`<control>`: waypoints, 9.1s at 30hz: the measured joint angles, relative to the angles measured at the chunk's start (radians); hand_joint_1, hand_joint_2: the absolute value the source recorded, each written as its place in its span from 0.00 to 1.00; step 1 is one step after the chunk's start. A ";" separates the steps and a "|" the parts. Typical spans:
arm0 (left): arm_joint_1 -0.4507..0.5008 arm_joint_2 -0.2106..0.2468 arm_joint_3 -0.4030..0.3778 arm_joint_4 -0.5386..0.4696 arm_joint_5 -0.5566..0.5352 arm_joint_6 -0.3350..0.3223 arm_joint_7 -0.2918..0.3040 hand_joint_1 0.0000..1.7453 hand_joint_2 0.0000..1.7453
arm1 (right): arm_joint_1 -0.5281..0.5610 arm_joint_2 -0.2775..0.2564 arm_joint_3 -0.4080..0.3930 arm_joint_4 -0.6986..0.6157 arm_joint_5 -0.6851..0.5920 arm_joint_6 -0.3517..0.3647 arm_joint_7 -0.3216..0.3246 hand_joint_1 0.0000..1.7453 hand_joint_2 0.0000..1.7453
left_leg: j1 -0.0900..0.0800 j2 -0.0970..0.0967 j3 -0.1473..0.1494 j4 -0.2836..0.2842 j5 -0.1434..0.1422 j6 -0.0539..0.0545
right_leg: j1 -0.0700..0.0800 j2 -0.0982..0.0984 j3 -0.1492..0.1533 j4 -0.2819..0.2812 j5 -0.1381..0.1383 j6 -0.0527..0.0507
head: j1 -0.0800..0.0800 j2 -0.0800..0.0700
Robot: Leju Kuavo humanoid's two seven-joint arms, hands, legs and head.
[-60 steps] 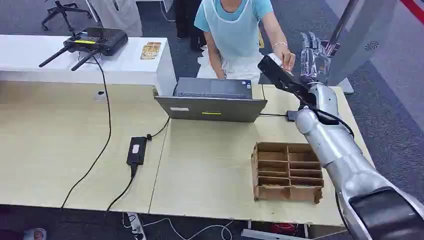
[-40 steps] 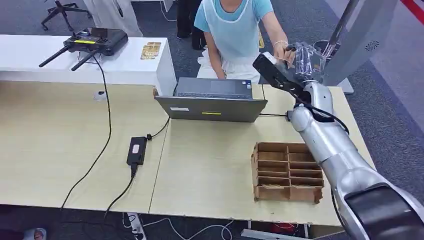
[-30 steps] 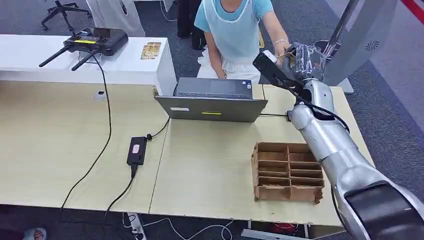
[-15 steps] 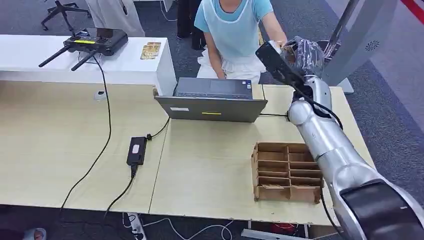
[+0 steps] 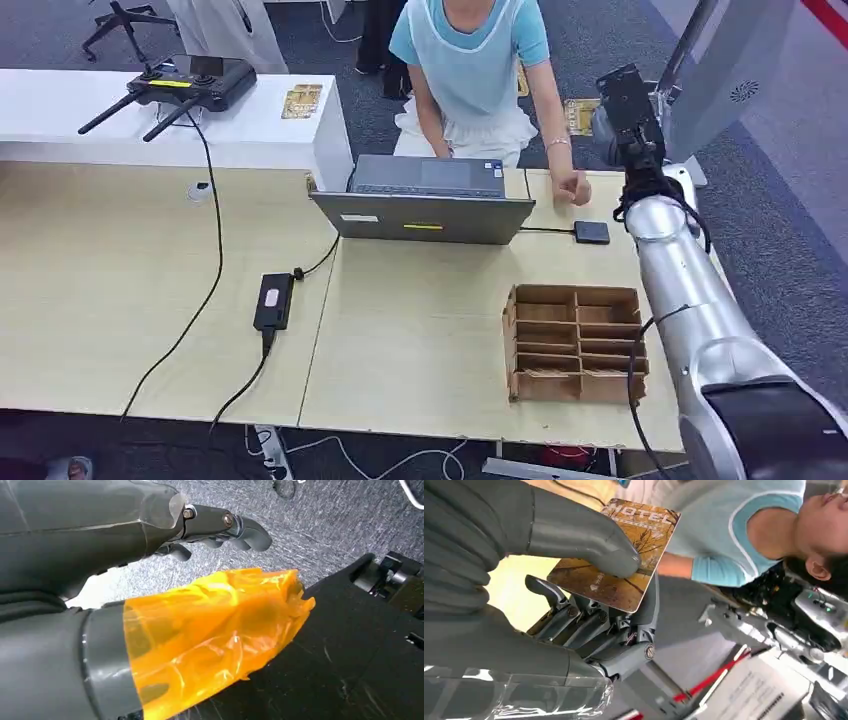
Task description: Pass the card to the sensor for recognition and then transmit it.
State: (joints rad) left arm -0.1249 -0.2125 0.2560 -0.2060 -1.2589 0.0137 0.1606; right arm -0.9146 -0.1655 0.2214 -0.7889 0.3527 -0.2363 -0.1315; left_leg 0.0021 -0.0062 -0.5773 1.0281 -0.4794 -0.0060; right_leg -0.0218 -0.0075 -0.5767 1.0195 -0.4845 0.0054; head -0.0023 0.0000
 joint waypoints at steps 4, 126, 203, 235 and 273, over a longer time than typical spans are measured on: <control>0.001 0.000 0.000 0.000 0.001 0.002 0.000 0.00 0.00 | 0.017 -0.019 -0.046 -0.002 -0.058 0.051 -0.017 1.00 1.00 | 0.000 0.000 0.000 0.000 0.000 0.000 | 0.000 0.000 0.000 0.000 0.000 0.000 | 0.000 0.000; 0.000 -0.019 -0.423 0.000 -0.304 -0.085 -0.181 0.00 0.00 | 0.653 -0.561 -0.243 -0.058 -0.537 0.701 -0.182 1.00 1.00 | 0.000 -0.004 -0.004 0.002 -0.002 0.003 | 0.000 -0.004 -0.001 -0.002 -0.001 0.002 | 0.000 0.000; -0.050 -0.004 -0.894 0.000 -0.210 -0.183 -0.342 0.00 0.00 | 0.679 -0.453 -0.398 -0.061 -0.440 0.526 -0.216 1.00 1.00 | 0.000 -0.011 -0.007 0.002 -0.001 0.004 | 0.000 -0.011 -0.001 -0.002 -0.001 0.002 | 0.000 0.000; 0.002 -0.036 -0.164 -0.002 0.606 -0.046 -0.061 0.00 0.00 | 1.058 -0.297 -0.843 -0.382 -0.290 0.759 -0.246 1.00 1.00 | 0.000 -0.001 -0.004 0.000 -0.005 0.005 | 0.000 -0.007 0.001 -0.002 -0.003 0.003 | -0.003 0.000; -0.029 -0.066 0.760 -0.008 1.382 0.277 -0.187 0.00 0.00 | 1.109 -0.023 -1.122 -0.726 -0.054 0.775 -0.215 1.00 1.00 | -0.003 0.000 0.003 -0.001 -0.007 0.009 | -0.004 -0.003 0.007 -0.002 -0.005 0.005 | -0.002 0.000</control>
State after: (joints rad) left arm -0.1542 -0.2788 1.0155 -0.2136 0.1236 0.2911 -0.0263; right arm 0.1943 -0.1881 -0.9003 -1.5152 0.2983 0.5383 -0.3468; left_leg -0.0014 -0.0067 -0.5745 1.0275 -0.4866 0.0026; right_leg -0.0259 -0.0108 -0.5702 1.0171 -0.4898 0.0100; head -0.0038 0.0004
